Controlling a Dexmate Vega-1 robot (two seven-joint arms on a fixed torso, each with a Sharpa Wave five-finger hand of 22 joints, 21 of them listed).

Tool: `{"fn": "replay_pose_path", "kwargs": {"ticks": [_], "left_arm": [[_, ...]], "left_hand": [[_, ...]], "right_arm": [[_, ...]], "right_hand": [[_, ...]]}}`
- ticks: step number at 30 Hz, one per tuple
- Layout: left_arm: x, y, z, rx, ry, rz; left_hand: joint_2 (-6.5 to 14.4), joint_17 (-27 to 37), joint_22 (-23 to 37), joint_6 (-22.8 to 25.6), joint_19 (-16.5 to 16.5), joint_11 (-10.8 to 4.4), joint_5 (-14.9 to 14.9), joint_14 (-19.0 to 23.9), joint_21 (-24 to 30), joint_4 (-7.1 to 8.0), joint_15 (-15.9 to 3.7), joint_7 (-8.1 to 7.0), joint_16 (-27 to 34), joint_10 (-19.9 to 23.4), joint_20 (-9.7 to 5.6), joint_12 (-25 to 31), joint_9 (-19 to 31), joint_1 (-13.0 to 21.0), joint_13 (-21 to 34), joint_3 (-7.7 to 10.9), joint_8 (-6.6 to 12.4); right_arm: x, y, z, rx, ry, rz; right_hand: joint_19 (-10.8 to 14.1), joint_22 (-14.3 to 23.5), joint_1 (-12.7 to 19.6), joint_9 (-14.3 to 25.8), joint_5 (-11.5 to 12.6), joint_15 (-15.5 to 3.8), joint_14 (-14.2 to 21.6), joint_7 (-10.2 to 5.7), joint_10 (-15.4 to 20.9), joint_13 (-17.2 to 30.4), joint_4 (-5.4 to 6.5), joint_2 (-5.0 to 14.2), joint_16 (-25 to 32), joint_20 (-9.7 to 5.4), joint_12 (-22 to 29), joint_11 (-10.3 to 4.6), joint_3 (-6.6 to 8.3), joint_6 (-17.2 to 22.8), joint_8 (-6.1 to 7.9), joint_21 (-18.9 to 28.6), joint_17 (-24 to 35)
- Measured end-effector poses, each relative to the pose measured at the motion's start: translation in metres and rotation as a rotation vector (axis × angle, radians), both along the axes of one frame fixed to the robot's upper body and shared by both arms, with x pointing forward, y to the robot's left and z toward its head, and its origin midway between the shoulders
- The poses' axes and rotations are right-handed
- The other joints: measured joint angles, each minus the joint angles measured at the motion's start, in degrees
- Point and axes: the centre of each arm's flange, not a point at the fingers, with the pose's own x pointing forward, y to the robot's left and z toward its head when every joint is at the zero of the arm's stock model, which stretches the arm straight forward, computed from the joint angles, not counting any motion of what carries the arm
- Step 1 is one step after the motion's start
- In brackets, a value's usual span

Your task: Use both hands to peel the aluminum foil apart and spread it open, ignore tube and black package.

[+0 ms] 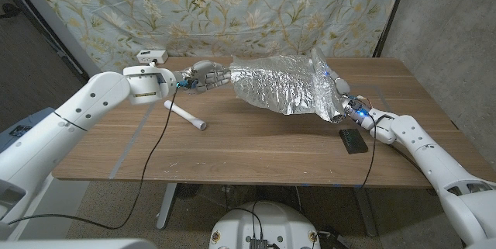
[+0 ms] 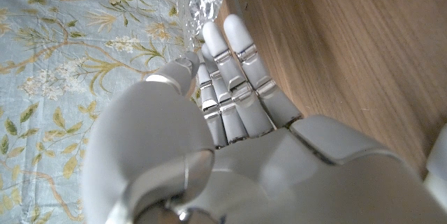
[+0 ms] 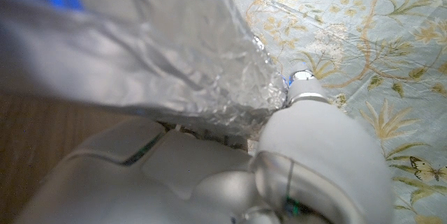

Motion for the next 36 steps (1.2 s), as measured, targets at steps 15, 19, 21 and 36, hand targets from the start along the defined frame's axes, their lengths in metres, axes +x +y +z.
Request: {"fn": "replay_pose_path", "kwargs": {"ticks": [15,19,21,36], "left_arm": [[0.0030,0.0008,-0.0048,-0.009,-0.002,-0.023],[0.0038,0.0018,-0.0064,-0.014,-0.001,-0.026],[0.0036,0.0014,-0.0056,-0.016,-0.005,-0.031],[0.0046,0.0016,-0.0081,-0.021,-0.019,-0.059]], "left_hand": [[-0.29,-1.40,-0.29,-2.79,-0.94,0.96,0.00,-2.14,-0.89,0.39,1.55,0.34,-1.32,-2.83,0.94,-3.37,-0.80,-2.70,-2.10,-0.09,-0.26],[-0.46,-1.89,-0.29,-3.77,-1.72,1.33,-0.44,-3.07,-0.90,0.48,1.85,0.51,-1.88,-3.78,1.09,-4.38,-1.06,-3.75,-2.74,-0.18,-0.26],[-0.63,-2.15,-0.29,-4.29,-1.84,1.46,-0.44,-3.38,-1.27,0.63,2.17,0.41,-2.09,-4.08,1.22,-4.95,-1.31,-4.15,-3.02,-0.33,-0.26],[-4.70,-5.24,-0.28,-10.78,-4.32,4.39,-2.39,-9.63,-3.40,2.39,6.38,0.69,-4.67,-10.28,3.09,-12.14,-3.56,-13.33,-6.20,-2.73,-0.26]], "right_arm": [[-0.0022,0.0041,-0.0021,-0.020,0.003,-0.005],[-0.0027,0.0048,-0.0024,-0.024,0.006,-0.008],[-0.0031,0.0052,-0.0026,-0.025,0.005,-0.007],[-0.0038,0.0091,-0.0047,-0.037,0.014,-0.006]], "right_hand": [[0.00,0.00,0.06,0.26,-0.44,-0.08,0.09,0.01,-0.01,0.17,0.00,0.06,0.00,0.01,0.00,0.00,0.00,-0.02,-0.01,0.00,-0.12],[0.01,0.00,0.06,0.26,-0.44,-0.07,0.09,0.01,-0.01,0.17,0.00,0.06,0.00,0.01,0.00,0.00,0.00,-0.02,-0.01,0.00,0.02],[0.17,0.00,0.06,0.26,-0.68,-0.07,0.09,0.01,-0.01,0.17,-0.01,0.06,0.00,-0.15,0.00,0.01,0.00,-0.03,-0.01,0.00,0.05],[0.32,0.00,0.06,0.25,-0.89,-0.38,0.40,-0.31,0.30,0.16,0.24,0.06,0.00,-0.30,-0.21,-0.30,-0.24,0.29,-0.01,0.00,0.04]]}}
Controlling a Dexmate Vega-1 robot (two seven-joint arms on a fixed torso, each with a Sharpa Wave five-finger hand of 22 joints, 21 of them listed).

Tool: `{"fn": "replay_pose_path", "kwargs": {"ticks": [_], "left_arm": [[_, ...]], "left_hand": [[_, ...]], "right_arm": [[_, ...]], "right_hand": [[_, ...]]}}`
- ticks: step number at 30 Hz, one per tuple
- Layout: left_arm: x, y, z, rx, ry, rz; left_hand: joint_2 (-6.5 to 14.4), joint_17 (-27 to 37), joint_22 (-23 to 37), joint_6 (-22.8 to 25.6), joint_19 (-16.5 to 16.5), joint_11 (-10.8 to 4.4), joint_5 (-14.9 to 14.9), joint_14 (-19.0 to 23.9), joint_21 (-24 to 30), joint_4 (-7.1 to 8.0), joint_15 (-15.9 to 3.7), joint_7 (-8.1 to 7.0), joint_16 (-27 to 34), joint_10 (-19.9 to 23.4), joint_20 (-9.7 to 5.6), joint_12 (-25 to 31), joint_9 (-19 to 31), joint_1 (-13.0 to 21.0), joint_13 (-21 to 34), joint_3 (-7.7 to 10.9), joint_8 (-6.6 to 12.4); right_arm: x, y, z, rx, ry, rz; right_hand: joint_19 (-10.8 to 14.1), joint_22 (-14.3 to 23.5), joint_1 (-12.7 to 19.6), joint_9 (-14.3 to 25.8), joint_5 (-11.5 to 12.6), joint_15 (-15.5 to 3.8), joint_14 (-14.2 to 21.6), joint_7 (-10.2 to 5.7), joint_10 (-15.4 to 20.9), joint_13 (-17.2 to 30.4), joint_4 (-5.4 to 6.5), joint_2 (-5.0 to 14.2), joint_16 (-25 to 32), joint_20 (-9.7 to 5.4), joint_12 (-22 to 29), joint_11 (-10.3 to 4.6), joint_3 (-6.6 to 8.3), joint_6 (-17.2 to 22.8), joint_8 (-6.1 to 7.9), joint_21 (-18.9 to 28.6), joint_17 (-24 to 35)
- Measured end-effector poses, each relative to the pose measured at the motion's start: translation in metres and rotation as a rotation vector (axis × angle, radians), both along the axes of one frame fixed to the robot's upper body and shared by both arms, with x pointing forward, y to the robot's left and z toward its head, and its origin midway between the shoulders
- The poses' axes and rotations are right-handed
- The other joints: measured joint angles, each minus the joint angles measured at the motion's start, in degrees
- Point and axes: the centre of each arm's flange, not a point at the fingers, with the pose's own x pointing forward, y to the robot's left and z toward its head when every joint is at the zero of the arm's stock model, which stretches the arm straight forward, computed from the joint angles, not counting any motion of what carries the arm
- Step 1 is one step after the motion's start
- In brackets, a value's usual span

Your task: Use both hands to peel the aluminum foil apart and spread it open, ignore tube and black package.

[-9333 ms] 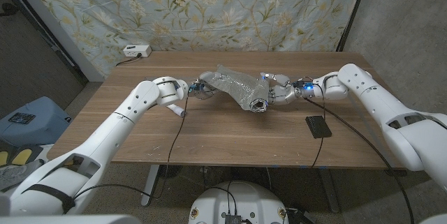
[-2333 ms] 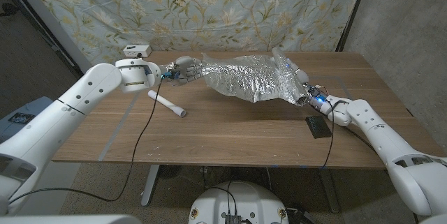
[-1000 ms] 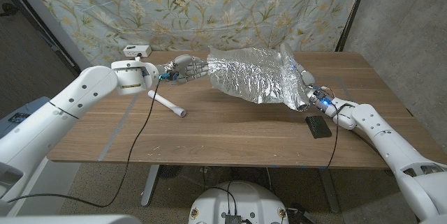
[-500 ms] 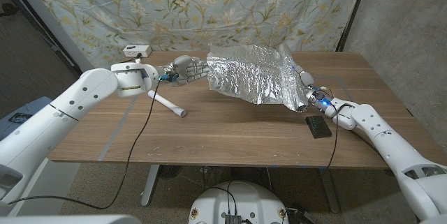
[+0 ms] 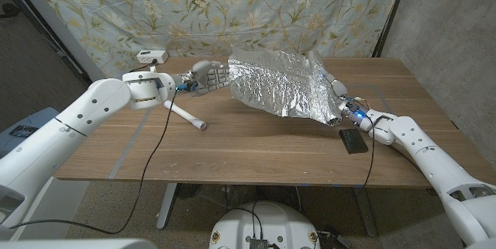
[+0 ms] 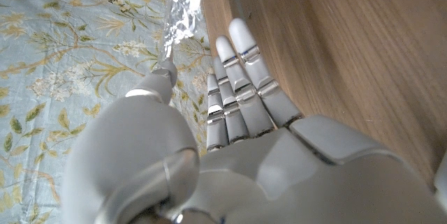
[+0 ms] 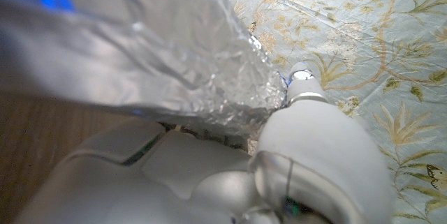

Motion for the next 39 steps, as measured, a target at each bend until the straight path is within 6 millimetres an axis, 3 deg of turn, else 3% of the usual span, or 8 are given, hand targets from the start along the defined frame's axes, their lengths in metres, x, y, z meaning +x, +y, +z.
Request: {"fn": "replay_pose_path", "kwargs": {"ticks": [5,8,17,27,39], "left_arm": [[0.002,0.002,-0.001,0.001,0.001,-0.012],[0.002,0.002,-0.001,0.003,-0.001,-0.021],[0.002,0.003,0.000,-0.001,-0.013,-0.045],[0.003,0.007,-0.005,-0.014,-0.020,-0.066],[0.006,0.018,-0.006,-0.025,-0.030,-0.092]], "left_hand": [[-1.33,-1.05,0.00,-1.84,-0.35,0.84,-0.77,-1.84,-0.85,0.83,1.84,0.20,-0.47,-1.89,0.79,-2.32,-0.99,-3.21,-0.92,-1.15,0.00],[-1.02,-1.35,0.00,-2.52,-0.57,1.06,-0.77,-2.43,-1.28,0.84,2.43,0.11,-0.47,-2.49,1.02,-2.88,-1.31,-3.82,-1.21,-1.15,0.00],[-1.25,-1.95,0.00,-3.65,-0.97,1.77,-0.98,-3.72,-1.72,0.84,2.82,0.26,-0.87,-3.20,1.41,-3.86,-1.93,-4.52,-1.70,-1.15,0.00],[-2.13,-2.79,0.01,-5.67,-2.16,2.59,-1.39,-6.15,-3.27,1.10,4.91,0.44,-0.87,-4.64,2.87,-5.68,-2.80,-7.08,-2.28,-1.89,0.00],[-2.59,-3.31,0.01,-6.12,-2.30,3.21,-1.61,-7.15,-3.95,1.79,5.30,0.42,-0.87,-5.25,3.36,-6.38,-3.33,-8.89,-2.54,-2.59,0.00]], "right_arm": [[0.000,0.002,0.000,-0.004,0.002,0.001],[0.001,0.003,0.001,-0.010,0.002,0.002],[0.001,0.007,0.001,-0.023,0.001,0.004],[0.002,0.013,0.001,-0.040,0.005,0.004],[0.007,0.027,0.002,-0.049,0.009,0.005]], "right_hand": [[0.00,0.00,0.25,0.00,0.00,0.00,0.00,0.00,0.00,0.00,0.00,0.24,0.00,0.00,0.00,0.00,0.00,-0.01,-0.22,0.00,0.00],[0.00,0.00,0.31,0.00,0.00,0.00,0.00,0.01,0.00,0.26,0.00,0.31,0.00,0.00,0.00,0.00,0.00,-0.01,-0.22,0.00,0.00],[0.00,0.00,0.31,0.28,-0.45,0.01,0.00,0.01,-0.01,0.27,0.00,0.30,0.00,0.01,0.00,0.01,0.00,-0.02,-0.22,0.00,-0.01],[-0.01,0.00,0.30,0.27,-0.45,0.01,-0.01,0.02,-0.01,0.27,0.00,0.30,0.00,0.01,-0.21,0.01,0.00,-0.03,-0.22,0.00,0.27],[-0.01,0.00,0.30,0.49,-0.44,0.02,-0.01,0.35,0.22,0.26,0.15,0.30,0.00,0.01,-0.22,0.23,-0.16,0.29,-0.22,0.00,0.27]]}}
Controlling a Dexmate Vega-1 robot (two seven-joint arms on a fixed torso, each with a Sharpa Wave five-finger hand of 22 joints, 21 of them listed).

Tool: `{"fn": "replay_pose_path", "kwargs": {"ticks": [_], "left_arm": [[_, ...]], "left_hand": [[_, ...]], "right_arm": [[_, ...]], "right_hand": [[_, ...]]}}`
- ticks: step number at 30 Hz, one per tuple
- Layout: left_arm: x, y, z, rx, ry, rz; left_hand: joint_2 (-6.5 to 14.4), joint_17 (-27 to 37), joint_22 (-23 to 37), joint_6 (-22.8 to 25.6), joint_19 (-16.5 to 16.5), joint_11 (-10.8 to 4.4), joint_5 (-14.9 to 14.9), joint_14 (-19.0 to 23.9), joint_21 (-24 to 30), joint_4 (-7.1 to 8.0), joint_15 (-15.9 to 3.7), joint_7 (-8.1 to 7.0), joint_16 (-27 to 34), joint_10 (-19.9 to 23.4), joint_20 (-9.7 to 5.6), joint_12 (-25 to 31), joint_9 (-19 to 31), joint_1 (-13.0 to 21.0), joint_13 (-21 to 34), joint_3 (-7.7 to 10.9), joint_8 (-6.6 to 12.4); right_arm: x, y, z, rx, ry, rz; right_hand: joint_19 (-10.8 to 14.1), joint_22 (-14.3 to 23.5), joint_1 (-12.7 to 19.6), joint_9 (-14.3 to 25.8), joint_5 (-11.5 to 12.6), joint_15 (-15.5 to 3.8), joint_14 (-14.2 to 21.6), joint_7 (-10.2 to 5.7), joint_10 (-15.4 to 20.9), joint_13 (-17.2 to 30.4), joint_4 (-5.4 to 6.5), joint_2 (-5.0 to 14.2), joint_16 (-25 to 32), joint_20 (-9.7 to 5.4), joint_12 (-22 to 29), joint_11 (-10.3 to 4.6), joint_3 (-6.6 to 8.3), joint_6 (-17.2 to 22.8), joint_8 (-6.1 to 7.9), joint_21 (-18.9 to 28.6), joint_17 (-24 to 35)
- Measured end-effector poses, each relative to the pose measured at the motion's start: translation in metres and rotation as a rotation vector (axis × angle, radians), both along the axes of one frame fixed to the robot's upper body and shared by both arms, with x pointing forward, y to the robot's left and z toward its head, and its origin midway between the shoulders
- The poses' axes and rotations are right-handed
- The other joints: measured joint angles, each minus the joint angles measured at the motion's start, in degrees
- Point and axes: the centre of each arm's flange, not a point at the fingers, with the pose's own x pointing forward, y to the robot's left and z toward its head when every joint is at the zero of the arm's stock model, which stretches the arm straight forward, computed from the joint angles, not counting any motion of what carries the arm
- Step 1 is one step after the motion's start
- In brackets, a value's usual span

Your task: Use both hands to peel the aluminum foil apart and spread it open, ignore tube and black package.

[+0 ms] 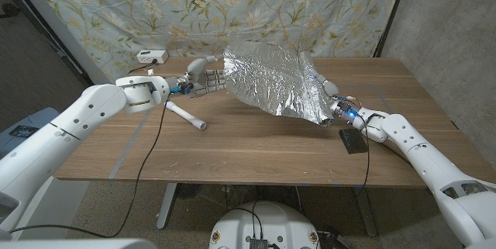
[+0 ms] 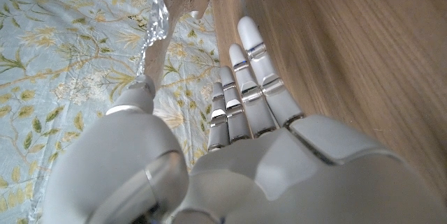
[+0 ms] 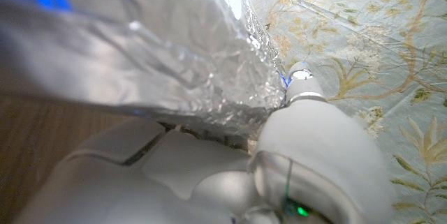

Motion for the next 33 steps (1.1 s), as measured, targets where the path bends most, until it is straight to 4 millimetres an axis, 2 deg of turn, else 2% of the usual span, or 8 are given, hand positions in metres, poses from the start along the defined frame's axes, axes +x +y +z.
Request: {"fn": "replay_pose_path", "kwargs": {"ticks": [6,9,28,29,33], "left_arm": [[0.001,0.007,0.000,-0.006,-0.004,-0.005],[0.000,0.009,-0.001,-0.012,-0.010,-0.009],[-0.010,0.021,0.000,-0.055,-0.040,0.002],[-0.016,0.023,-0.006,-0.055,-0.039,0.005],[-0.016,0.024,-0.005,-0.058,-0.044,0.011]], "left_hand": [[0.00,-0.12,0.00,-0.37,-0.30,0.10,0.00,-0.30,-0.17,0.00,0.30,0.21,0.00,-0.10,0.30,-0.21,-0.18,0.00,0.00,0.00,0.00],[0.28,-0.27,0.00,-0.37,-0.30,0.10,0.00,-0.61,-0.46,0.00,0.61,0.21,0.00,-0.10,0.30,-0.21,-0.26,-0.28,0.01,0.01,0.00],[0.55,-0.52,0.00,-0.37,-0.51,0.10,0.00,-0.82,-0.93,-0.01,0.40,0.21,0.00,-0.09,0.50,-0.43,-0.53,-0.54,-0.10,0.01,0.00],[0.74,-0.53,0.00,-0.37,-0.51,0.10,0.00,-0.81,-0.93,-0.01,0.40,0.21,0.00,-0.09,0.50,-0.43,-0.62,-0.74,-0.10,0.01,0.00],[0.75,-0.79,0.00,-0.37,-0.51,-0.13,0.00,-0.81,-1.14,-0.18,0.40,0.21,0.00,0.13,0.50,-0.43,-0.79,-0.74,-0.10,0.19,0.32]], "right_arm": [[0.002,0.003,0.003,-0.006,-0.002,-0.007],[0.003,0.004,0.004,-0.010,-0.002,-0.011],[0.006,0.013,0.014,-0.028,-0.011,-0.011],[0.006,0.013,0.013,-0.034,-0.011,-0.014],[0.006,0.013,0.014,-0.034,-0.013,-0.014]], "right_hand": [[0.00,0.00,0.00,0.05,0.00,0.00,0.00,-0.15,0.00,0.02,0.00,0.00,0.00,0.00,-0.22,0.00,0.00,0.15,0.00,0.29,0.00],[0.00,0.00,0.00,0.05,0.00,0.00,0.00,-0.14,0.00,0.30,0.00,0.00,0.00,0.00,-0.22,0.00,0.00,0.15,-0.45,0.43,0.00],[0.00,0.00,0.00,0.04,0.00,0.00,0.00,-0.13,-0.02,0.30,0.16,0.00,-0.26,0.00,-0.22,-0.01,-0.16,0.12,-0.45,0.43,-0.01],[0.00,0.00,0.00,0.04,0.00,0.00,0.00,-0.13,-0.02,0.29,0.16,0.00,-0.26,0.00,-0.25,-0.01,-0.16,0.11,-0.45,0.43,-0.01],[0.00,0.00,0.00,0.04,0.00,0.00,0.00,-0.13,-0.02,0.47,0.16,0.00,-0.26,0.00,-0.42,-0.01,-0.16,0.11,-0.45,0.43,-0.01]]}}
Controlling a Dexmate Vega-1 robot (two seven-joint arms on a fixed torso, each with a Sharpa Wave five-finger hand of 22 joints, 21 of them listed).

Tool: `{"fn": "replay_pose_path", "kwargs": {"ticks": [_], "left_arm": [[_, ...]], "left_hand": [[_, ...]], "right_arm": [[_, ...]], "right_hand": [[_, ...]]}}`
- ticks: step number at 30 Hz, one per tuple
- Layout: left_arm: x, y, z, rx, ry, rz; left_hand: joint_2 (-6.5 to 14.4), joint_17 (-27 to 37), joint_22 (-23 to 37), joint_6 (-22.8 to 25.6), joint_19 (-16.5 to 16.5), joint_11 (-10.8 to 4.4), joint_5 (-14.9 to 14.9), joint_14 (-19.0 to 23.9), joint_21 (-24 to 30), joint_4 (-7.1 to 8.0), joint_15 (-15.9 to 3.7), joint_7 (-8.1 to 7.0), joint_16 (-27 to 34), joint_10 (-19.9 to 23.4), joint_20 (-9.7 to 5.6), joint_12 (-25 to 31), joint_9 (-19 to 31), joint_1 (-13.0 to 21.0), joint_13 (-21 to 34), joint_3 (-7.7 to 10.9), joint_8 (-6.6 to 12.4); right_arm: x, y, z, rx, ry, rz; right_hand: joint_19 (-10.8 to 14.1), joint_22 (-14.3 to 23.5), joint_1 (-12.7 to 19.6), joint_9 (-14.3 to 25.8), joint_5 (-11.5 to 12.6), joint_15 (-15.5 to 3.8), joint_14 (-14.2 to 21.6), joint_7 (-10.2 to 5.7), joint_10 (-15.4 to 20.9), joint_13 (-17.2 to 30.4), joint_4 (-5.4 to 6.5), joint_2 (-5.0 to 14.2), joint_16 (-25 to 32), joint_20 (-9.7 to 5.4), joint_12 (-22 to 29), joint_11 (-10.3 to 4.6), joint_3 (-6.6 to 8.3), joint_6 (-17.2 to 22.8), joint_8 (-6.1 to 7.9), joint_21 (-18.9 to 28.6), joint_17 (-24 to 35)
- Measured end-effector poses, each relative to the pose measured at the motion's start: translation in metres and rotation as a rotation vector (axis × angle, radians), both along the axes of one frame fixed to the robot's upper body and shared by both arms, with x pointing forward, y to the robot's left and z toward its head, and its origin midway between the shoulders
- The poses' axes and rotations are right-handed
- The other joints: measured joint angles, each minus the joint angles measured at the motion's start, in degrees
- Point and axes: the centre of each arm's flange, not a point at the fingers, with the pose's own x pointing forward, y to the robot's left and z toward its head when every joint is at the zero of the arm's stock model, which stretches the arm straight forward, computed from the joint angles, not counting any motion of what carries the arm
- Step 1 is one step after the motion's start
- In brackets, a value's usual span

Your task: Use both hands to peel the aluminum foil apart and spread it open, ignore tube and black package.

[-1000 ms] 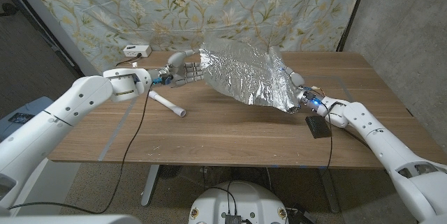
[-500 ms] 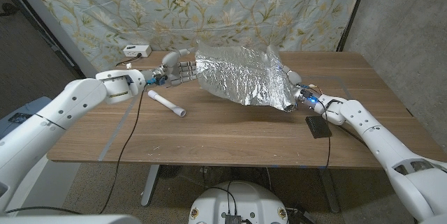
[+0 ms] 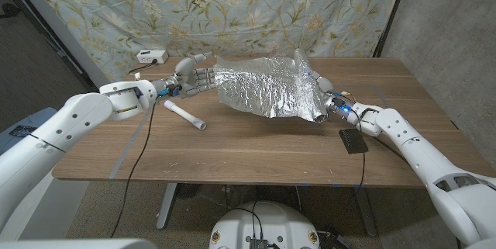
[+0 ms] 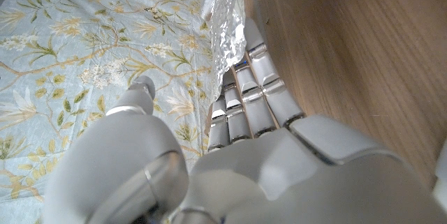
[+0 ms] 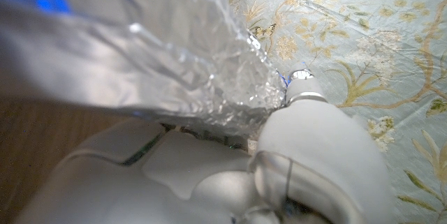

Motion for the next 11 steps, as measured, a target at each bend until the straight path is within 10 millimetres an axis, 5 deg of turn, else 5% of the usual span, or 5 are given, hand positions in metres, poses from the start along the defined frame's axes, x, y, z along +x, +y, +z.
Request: {"fn": "replay_pose_path", "kwargs": {"ticks": [11], "left_arm": [[0.0017,-0.0059,0.0037,-0.005,-0.013,-0.001]], "left_hand": [[0.36,-0.27,0.00,0.22,0.00,-0.31,0.00,0.01,-0.21,-0.41,0.00,0.22,0.00,0.31,0.00,0.00,-0.27,0.36,0.00,0.41,0.00]], "right_arm": [[0.0009,-0.0022,0.0005,-0.001,-0.006,0.007]], "right_hand": [[0.00,0.00,0.01,0.28,0.00,0.29,0.30,-0.04,0.00,0.10,0.08,0.01,0.00,0.00,0.00,0.00,-0.08,0.03,0.00,0.00,0.21]]}}
